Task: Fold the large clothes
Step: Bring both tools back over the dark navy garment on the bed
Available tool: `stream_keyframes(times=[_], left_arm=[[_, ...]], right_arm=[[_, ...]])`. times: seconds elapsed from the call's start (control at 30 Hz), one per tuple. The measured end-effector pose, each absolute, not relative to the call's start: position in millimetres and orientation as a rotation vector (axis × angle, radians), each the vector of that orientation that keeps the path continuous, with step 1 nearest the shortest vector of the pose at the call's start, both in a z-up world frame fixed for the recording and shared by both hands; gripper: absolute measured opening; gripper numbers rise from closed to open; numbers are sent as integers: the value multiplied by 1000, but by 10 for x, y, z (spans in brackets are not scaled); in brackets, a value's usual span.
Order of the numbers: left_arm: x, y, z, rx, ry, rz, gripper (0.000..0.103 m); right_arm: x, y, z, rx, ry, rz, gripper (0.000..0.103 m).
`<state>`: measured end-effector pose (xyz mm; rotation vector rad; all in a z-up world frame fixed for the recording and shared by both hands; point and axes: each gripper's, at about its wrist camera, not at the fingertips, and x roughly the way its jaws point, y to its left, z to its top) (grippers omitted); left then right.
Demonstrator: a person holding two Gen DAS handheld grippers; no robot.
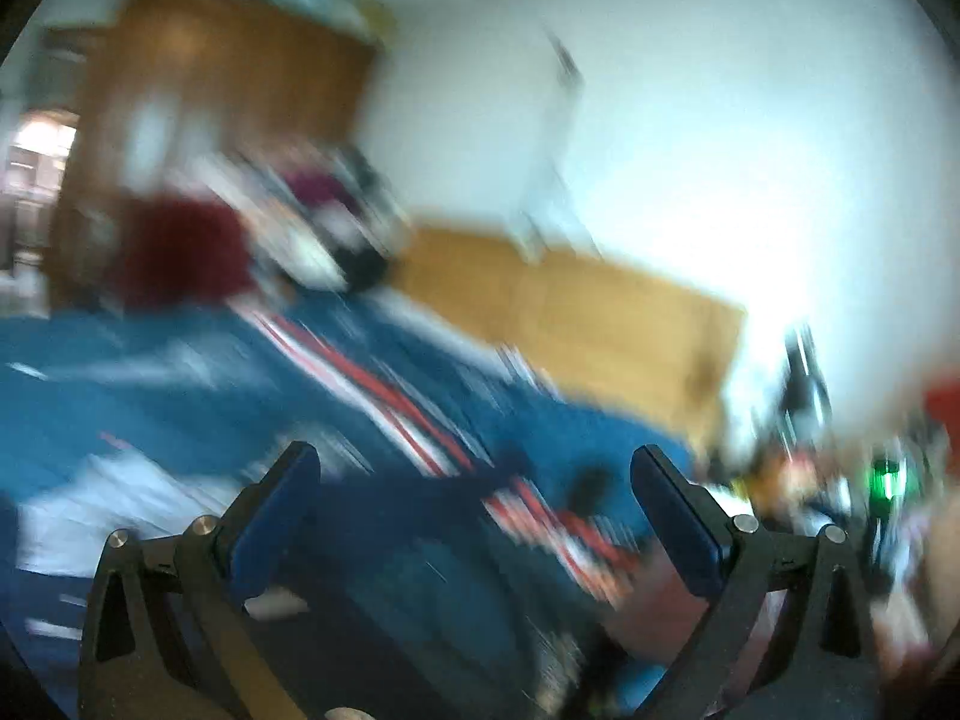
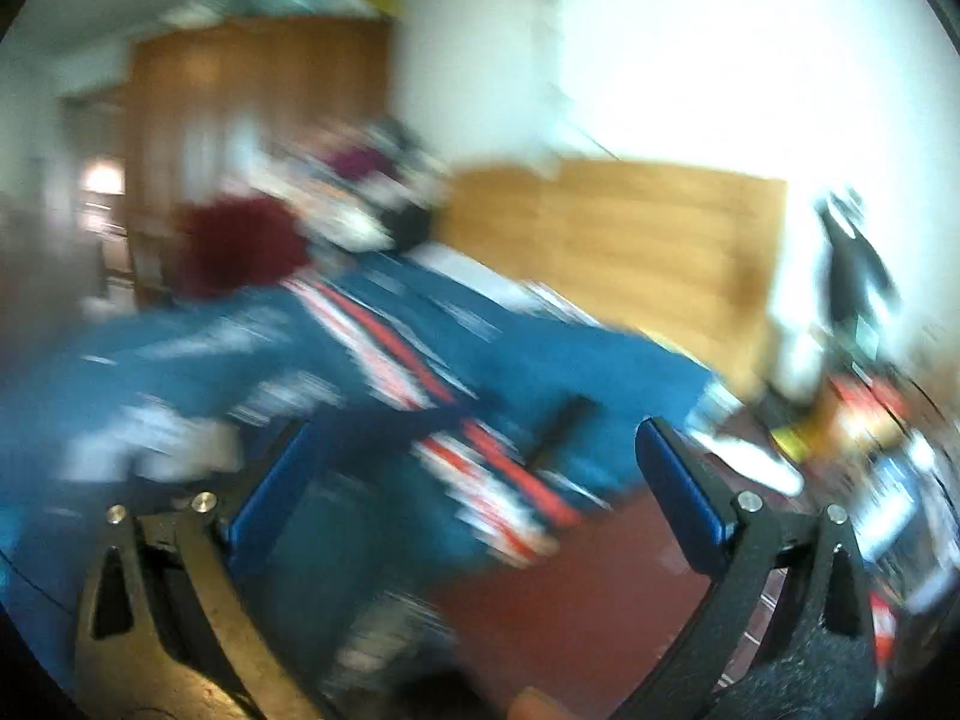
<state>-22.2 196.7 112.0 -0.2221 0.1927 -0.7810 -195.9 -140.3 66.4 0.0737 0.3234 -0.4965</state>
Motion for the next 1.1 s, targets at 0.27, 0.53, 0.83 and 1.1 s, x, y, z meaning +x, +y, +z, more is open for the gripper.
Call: stream_keyframes(times=[0.27, 0.53, 0.83, 1.1], left_arm=[[-532, 3801, 1259, -323, 61, -433, 103], [-532, 4449, 1210, -256, 125, -342, 103], [217, 3929, 587, -107, 275, -278, 103], [1448, 3103, -1472, 59, 715, -174, 103]], right_arm=[[-1312, -146, 579, -81, 289, -103, 103], [-788, 505, 76, -119, 409, 46, 103], [-112, 432, -832, -163, 702, 3, 103], [546, -135, -2219, -50, 1051, -40, 103]])
